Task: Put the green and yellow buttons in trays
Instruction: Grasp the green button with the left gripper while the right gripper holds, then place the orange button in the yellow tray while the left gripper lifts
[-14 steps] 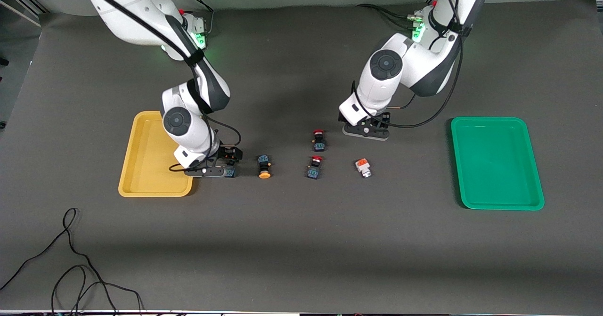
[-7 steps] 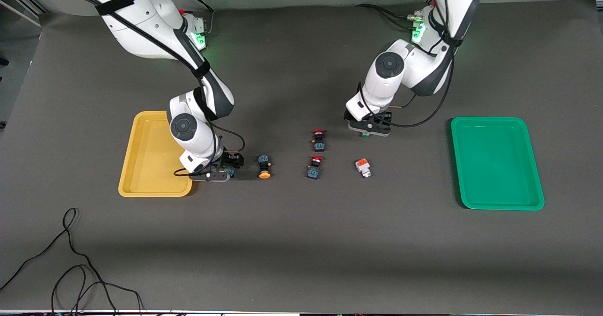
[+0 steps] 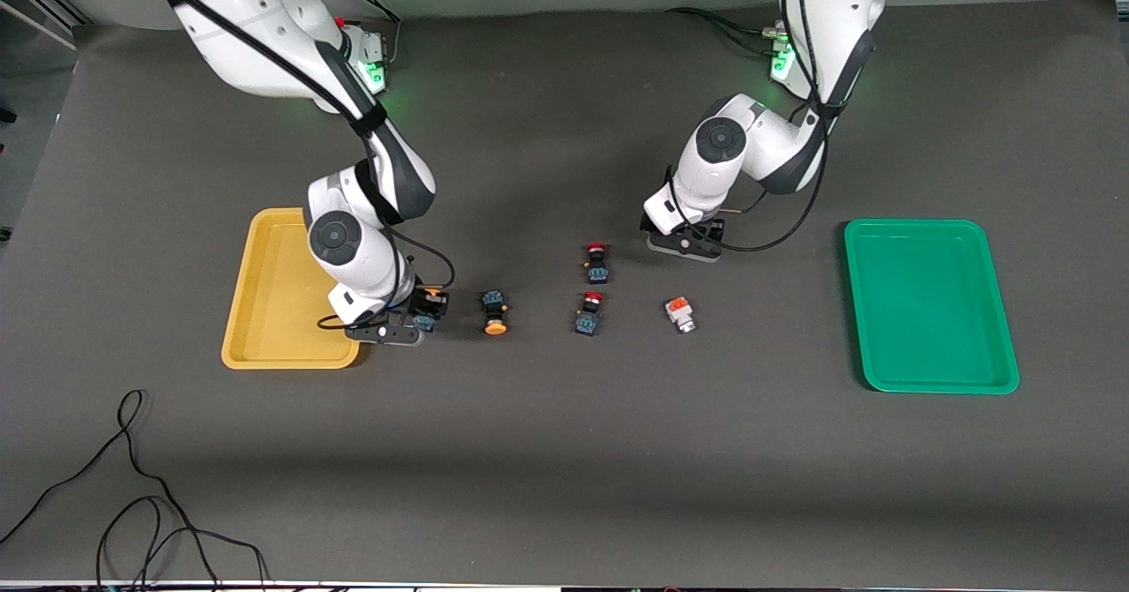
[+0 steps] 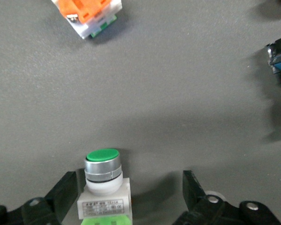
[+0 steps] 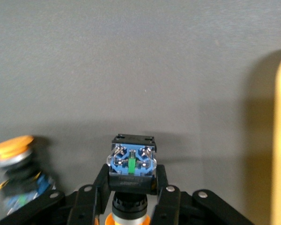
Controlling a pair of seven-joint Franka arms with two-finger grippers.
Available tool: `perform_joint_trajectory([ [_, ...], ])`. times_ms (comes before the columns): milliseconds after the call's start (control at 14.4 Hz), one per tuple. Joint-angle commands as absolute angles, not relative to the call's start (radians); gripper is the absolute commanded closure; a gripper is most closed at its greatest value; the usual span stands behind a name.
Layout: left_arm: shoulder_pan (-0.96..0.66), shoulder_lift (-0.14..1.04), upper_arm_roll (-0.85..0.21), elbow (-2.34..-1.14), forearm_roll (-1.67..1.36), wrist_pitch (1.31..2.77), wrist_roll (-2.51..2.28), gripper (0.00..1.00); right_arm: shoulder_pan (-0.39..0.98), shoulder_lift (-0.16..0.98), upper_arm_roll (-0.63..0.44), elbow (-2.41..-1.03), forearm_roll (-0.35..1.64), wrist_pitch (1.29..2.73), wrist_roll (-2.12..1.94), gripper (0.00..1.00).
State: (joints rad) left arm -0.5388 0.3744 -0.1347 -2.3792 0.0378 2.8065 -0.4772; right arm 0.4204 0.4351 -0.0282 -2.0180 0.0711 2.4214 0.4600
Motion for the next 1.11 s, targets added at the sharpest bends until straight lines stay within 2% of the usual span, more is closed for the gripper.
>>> perform_joint_trajectory([
  [0, -0.555, 0.354, -0.121, -2.414, 0.054, 2.839, -0.489, 0.17, 0.420, 0.281, -0.064, -1.982, 0.078, 2.176, 0.465, 1.00],
  [69, -0.555, 0.351, -0.121, -2.416, 0.054, 2.839, -0.486, 0.41, 0.419, 0.232, -0.087, -1.977, 0.075, 2.110, 0.450, 1.00],
  [277, -0.557, 0.344, -0.121, -2.424, 0.055, 2.839, -0.486, 0.63, 0.420, 0.144, -0.188, -1.986, 0.075, 1.979, 0.289, 1.00],
  [416, -0.555, 0.334, -0.121, -2.424, 0.057, 2.836, -0.485, 0.80, 0.422, 0.123, -0.288, -2.022, 0.075, 1.973, 0.117, 1.00],
  [554, -0.555, 0.327, -0.121, -2.424, 0.057, 2.832, -0.485, 0.97, 0.422, 0.123, -0.324, -2.072, 0.075, 2.034, 0.060, 1.00],
  [762, -0.548, 0.289, -0.118, -2.411, 0.057, 2.815, -0.492, 1.00, 0.425, 0.126, -0.325, -2.216, 0.074, 2.243, 0.058, 1.00],
  [831, -0.545, 0.250, -0.115, -2.407, 0.057, 2.769, -0.495, 1.00, 0.426, 0.138, -0.325, -2.255, 0.074, 2.323, 0.058, 1.00],
  [1039, -0.515, 0.160, -0.115, -2.282, 0.057, 2.482, -0.482, 1.00, 0.428, 0.201, -0.324, -2.338, 0.074, 2.507, 0.031, 1.00],
])
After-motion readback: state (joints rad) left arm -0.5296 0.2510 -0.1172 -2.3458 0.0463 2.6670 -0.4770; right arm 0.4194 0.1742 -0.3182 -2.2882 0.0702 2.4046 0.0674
